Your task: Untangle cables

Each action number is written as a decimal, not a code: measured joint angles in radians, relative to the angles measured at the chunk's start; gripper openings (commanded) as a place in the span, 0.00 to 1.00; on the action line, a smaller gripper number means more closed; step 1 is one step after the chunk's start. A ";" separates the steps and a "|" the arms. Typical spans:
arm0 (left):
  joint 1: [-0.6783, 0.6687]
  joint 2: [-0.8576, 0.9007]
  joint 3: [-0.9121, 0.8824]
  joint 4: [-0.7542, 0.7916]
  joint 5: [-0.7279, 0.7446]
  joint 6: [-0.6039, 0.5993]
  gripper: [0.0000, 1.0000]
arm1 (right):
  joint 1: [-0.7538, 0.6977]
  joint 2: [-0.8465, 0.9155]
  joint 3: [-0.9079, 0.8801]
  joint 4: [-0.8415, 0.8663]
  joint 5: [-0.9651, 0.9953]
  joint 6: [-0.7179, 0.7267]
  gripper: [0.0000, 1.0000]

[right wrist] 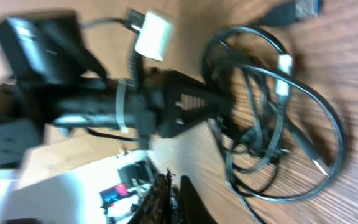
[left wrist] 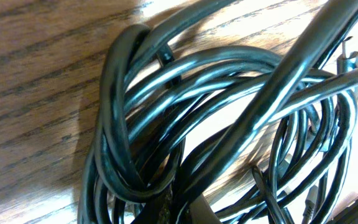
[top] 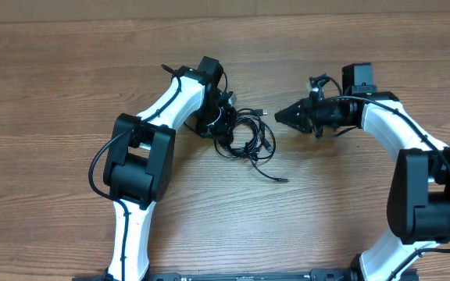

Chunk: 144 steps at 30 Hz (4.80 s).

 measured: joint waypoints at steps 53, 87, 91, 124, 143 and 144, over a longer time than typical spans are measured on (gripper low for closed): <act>-0.030 0.050 0.273 -0.592 -0.084 0.110 0.34 | 0.315 -0.030 0.195 -0.343 1.027 0.064 0.04; -0.093 0.025 0.069 -0.388 -0.689 -0.211 0.33 | 0.217 -0.030 0.193 -0.293 0.809 -0.006 0.05; -0.040 0.022 0.069 -0.339 -0.684 -0.179 0.32 | 0.289 -0.030 0.191 -0.250 0.789 -0.006 0.05; 0.113 -0.196 0.080 -0.225 -0.130 -0.093 0.31 | 0.415 0.146 0.130 -0.087 0.640 -0.015 0.15; 0.113 -0.196 0.080 -0.266 -0.176 -0.111 0.33 | 0.612 0.161 0.156 -0.338 0.521 0.076 0.04; 0.113 -0.197 0.080 -0.269 -0.188 -0.111 0.28 | 0.601 0.161 0.186 -0.346 0.533 0.068 0.04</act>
